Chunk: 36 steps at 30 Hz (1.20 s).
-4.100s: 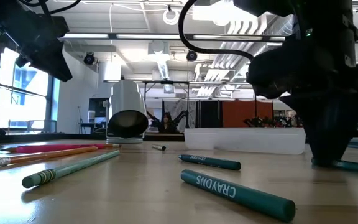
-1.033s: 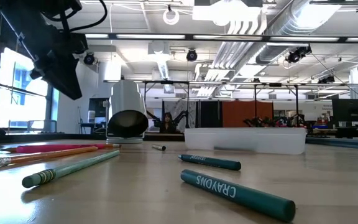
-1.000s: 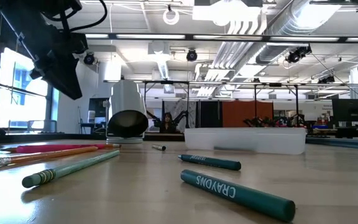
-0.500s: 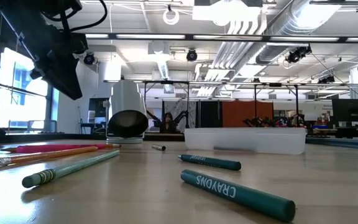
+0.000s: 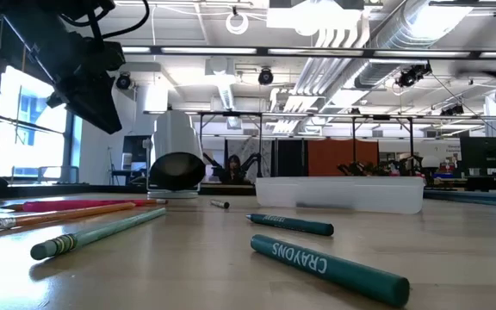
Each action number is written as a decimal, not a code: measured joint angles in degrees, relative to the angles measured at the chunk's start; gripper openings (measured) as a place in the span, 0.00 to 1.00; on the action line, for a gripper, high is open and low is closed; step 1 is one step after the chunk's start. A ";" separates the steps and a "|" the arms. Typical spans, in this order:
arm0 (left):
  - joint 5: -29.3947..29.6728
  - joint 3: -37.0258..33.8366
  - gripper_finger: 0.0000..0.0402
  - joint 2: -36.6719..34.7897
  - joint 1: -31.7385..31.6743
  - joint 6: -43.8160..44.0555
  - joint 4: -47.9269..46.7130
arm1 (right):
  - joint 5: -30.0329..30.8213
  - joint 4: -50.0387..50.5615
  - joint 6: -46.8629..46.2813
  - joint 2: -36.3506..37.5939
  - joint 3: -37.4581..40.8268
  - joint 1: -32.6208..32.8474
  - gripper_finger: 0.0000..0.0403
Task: Pick & place school supplies into a supply box
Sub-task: Put the yellow pen into the supply box
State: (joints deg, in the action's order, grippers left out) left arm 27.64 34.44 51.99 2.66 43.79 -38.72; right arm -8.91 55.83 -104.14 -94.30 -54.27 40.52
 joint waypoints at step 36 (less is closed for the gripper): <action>-6.09 0.00 0.37 0.36 -0.01 -4.49 -0.20 | 16.09 -16.27 79.16 0.05 -2.04 -44.48 0.08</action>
State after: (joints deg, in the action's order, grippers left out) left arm 21.55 34.44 52.35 2.65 39.30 -38.92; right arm 7.19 39.56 -24.97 -94.25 -56.31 -3.97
